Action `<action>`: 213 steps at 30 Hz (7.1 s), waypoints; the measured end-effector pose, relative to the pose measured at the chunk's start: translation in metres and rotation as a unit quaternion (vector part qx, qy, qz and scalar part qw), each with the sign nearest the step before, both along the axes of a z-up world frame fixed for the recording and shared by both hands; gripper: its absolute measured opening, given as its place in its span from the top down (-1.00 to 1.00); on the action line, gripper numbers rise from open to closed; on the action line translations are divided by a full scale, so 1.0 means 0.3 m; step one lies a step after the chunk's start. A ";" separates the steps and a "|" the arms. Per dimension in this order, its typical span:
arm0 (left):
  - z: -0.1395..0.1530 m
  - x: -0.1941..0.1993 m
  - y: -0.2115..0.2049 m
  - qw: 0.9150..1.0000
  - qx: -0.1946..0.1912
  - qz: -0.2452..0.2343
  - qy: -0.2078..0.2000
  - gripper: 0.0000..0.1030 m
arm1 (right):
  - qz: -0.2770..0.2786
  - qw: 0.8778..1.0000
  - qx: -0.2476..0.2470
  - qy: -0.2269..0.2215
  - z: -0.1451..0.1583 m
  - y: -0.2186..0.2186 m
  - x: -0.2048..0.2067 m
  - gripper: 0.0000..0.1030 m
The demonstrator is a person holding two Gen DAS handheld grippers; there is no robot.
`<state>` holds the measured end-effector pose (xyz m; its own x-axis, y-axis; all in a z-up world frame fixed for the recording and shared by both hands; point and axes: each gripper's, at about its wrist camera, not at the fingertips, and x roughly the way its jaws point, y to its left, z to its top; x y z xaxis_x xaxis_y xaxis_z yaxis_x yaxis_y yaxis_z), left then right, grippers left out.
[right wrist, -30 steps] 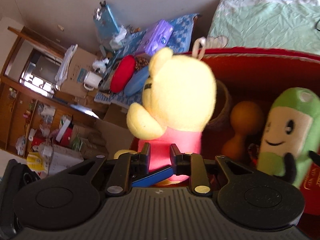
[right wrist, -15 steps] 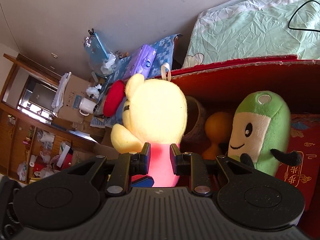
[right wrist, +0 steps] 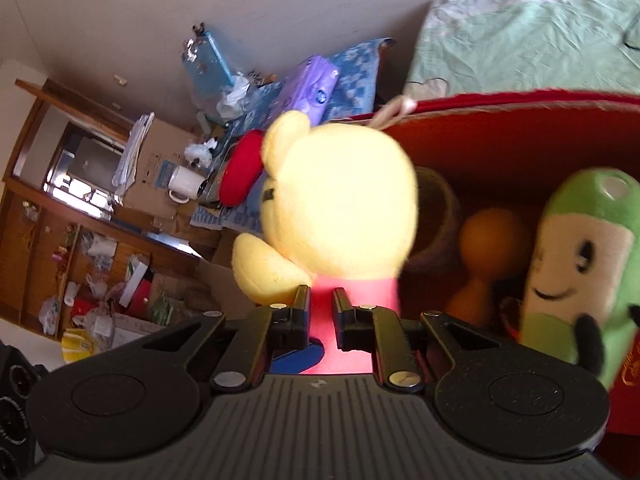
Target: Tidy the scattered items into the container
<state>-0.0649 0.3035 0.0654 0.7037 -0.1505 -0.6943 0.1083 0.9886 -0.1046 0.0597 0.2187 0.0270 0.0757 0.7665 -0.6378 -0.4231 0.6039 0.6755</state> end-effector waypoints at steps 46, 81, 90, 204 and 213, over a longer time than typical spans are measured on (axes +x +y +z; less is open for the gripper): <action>-0.005 0.034 -0.026 1.000 -0.004 -0.005 0.015 -0.33 | -0.082 0.995 -0.025 -0.057 0.067 -0.138 -0.060 0.44; 0.076 0.111 -0.125 0.992 -0.012 0.120 0.040 -0.69 | -0.129 0.989 -0.012 -0.071 0.100 -0.363 -0.095 0.38; 0.069 0.127 -0.151 0.995 -0.009 0.092 0.045 -0.83 | -0.178 0.981 0.000 -0.077 0.114 -0.417 -0.150 0.35; -0.409 0.575 -1.314 0.988 0.108 -0.106 0.042 -0.96 | -0.182 0.982 -0.048 0.023 -0.313 -1.334 0.380 -0.15; -0.378 0.550 -1.321 0.987 0.089 -0.129 0.039 -0.89 | -0.175 0.984 -0.005 0.026 -0.268 -1.386 0.341 0.58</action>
